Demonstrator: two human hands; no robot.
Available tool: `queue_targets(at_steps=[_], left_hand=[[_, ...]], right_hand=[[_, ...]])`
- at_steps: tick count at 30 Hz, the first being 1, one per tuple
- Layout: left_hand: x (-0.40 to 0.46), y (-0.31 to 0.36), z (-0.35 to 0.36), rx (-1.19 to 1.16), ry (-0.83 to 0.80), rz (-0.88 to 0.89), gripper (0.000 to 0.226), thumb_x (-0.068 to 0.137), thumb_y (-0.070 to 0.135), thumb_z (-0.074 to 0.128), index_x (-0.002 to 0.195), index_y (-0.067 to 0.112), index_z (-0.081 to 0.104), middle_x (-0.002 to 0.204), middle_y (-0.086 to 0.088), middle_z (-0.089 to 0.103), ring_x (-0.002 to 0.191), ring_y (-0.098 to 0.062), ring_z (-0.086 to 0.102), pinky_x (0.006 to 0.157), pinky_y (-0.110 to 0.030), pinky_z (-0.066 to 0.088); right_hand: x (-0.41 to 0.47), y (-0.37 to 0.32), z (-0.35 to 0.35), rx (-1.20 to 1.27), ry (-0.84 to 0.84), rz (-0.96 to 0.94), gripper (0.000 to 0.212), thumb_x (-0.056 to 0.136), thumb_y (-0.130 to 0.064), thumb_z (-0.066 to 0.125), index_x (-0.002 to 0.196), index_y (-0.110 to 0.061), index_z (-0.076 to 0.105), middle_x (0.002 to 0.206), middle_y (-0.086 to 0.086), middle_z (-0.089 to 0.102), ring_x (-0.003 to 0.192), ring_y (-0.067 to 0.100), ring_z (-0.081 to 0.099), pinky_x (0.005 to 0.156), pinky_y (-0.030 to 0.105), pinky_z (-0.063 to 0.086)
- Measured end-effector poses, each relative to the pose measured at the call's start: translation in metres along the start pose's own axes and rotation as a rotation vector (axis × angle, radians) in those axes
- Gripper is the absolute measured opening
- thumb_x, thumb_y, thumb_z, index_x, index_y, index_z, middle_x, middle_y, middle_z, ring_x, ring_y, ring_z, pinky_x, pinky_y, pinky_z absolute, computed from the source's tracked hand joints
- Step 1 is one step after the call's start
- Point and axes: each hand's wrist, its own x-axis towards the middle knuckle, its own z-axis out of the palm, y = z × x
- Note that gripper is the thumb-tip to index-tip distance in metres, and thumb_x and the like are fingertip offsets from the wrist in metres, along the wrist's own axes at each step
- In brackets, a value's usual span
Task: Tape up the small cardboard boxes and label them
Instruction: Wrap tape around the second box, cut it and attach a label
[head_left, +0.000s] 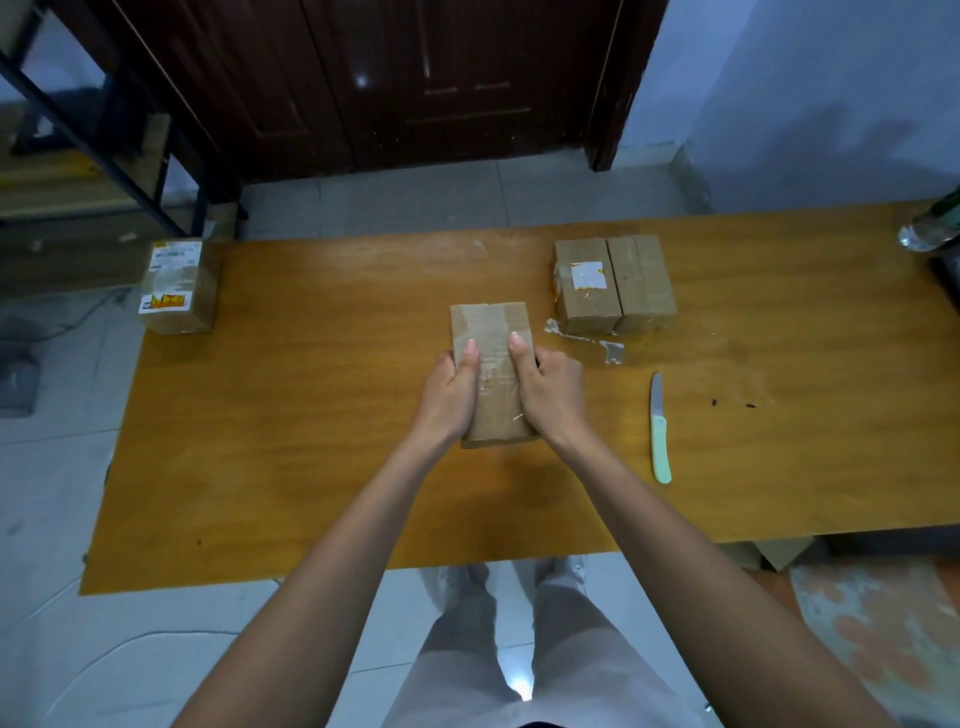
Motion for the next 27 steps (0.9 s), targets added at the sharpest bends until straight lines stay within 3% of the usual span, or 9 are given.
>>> queue_targets(at_steps=[3, 6, 9, 13, 16, 18, 20, 23, 27], left_hand=[[-0.003, -0.004, -0.002, 0.009, 0.008, -0.027, 0.050, 0.104, 0.047, 0.021, 0.112, 0.023, 0.064, 0.104, 0.005, 0.069, 0.097, -0.010, 0.065, 0.075, -0.024, 0.051], [-0.003, -0.011, -0.023, -0.207, 0.110, -0.184, 0.059, 0.102, 0.053, 0.013, 0.106, 0.026, 0.065, 0.099, 0.005, 0.069, 0.094, -0.012, 0.067, 0.070, -0.025, 0.053], [0.000, -0.028, -0.065, -0.297, 0.247, -0.257, 0.057, 0.102, 0.056, 0.017, 0.109, 0.023, 0.063, 0.112, -0.007, 0.068, 0.098, -0.021, 0.067, 0.081, -0.040, 0.057], [-0.002, -0.056, -0.107, -0.416, 0.319, -0.327, 0.055, 0.100, 0.059, 0.025, 0.124, 0.022, 0.058, 0.118, -0.005, 0.067, 0.106, -0.024, 0.066, 0.088, -0.049, 0.054], [-0.003, -0.072, -0.115, -0.440, 0.309, -0.409, 0.048, 0.100, 0.058, 0.030, 0.115, 0.025, 0.062, 0.111, -0.002, 0.070, 0.098, -0.021, 0.068, 0.072, -0.040, 0.056], [-0.002, -0.082, -0.114, -0.418, 0.336, -0.464, 0.047, 0.100, 0.057, 0.030, 0.111, 0.024, 0.062, 0.105, -0.001, 0.069, 0.093, -0.020, 0.067, 0.070, -0.038, 0.054], [0.001, -0.092, -0.111, -0.390, 0.360, -0.510, 0.049, 0.101, 0.057, 0.028, 0.116, 0.022, 0.059, 0.104, -0.001, 0.067, 0.092, -0.020, 0.065, 0.074, -0.040, 0.054], [0.013, -0.099, -0.098, -0.357, 0.348, -0.542, 0.050, 0.101, 0.056, 0.027, 0.116, 0.020, 0.058, 0.103, -0.002, 0.067, 0.091, -0.020, 0.065, 0.074, -0.038, 0.053], [0.047, -0.090, -0.077, -0.286, 0.359, -0.505, 0.049, 0.103, 0.052, 0.026, 0.117, 0.016, 0.056, 0.096, 0.001, 0.065, 0.082, -0.015, 0.062, 0.062, -0.030, 0.048]], right_hand=[[0.001, 0.002, 0.002, 0.066, -0.036, 0.045, 0.058, 0.104, -0.039, 0.029, 0.058, -0.014, 0.055, 0.060, 0.008, 0.060, 0.057, 0.023, 0.055, 0.058, 0.042, 0.044], [0.010, 0.010, -0.012, 0.233, -0.047, 0.160, 0.058, 0.104, -0.039, 0.028, 0.081, -0.004, 0.069, 0.082, 0.013, 0.071, 0.078, 0.027, 0.067, 0.075, 0.044, 0.053], [0.021, 0.034, -0.030, -0.152, -0.064, -0.029, 0.048, 0.098, -0.048, 0.042, 0.105, -0.008, 0.068, 0.105, 0.008, 0.068, 0.100, 0.024, 0.062, 0.085, 0.041, 0.049], [0.026, 0.057, -0.019, -0.470, -0.349, -0.113, 0.064, 0.085, -0.066, 0.052, 0.122, -0.014, 0.060, 0.121, 0.003, 0.062, 0.116, 0.022, 0.053, 0.095, 0.039, 0.044], [0.028, 0.069, 0.007, -0.601, -0.409, -0.164, 0.063, 0.080, -0.070, 0.054, 0.113, -0.016, 0.062, 0.112, 0.007, 0.066, 0.107, 0.027, 0.059, 0.084, 0.036, 0.042], [0.033, 0.072, 0.017, -0.600, -0.367, -0.158, 0.053, 0.076, -0.072, 0.058, 0.086, -0.019, 0.060, 0.087, 0.006, 0.067, 0.086, 0.028, 0.061, 0.062, 0.032, 0.037], [0.037, 0.074, 0.020, -0.526, -0.335, -0.113, 0.055, 0.073, -0.069, 0.064, 0.059, -0.021, 0.040, 0.060, 0.002, 0.051, 0.063, 0.025, 0.050, 0.048, 0.033, 0.022], [0.033, 0.083, 0.017, -0.355, -0.286, -0.090, 0.062, 0.075, -0.052, 0.074, 0.054, -0.021, 0.025, 0.049, -0.001, 0.026, 0.053, 0.016, 0.030, 0.050, 0.036, 0.014], [0.015, 0.088, 0.012, -0.127, -0.205, -0.156, 0.054, 0.072, -0.036, 0.080, 0.054, -0.020, 0.032, 0.051, -0.005, 0.028, 0.052, 0.007, 0.023, 0.050, 0.032, 0.018]])
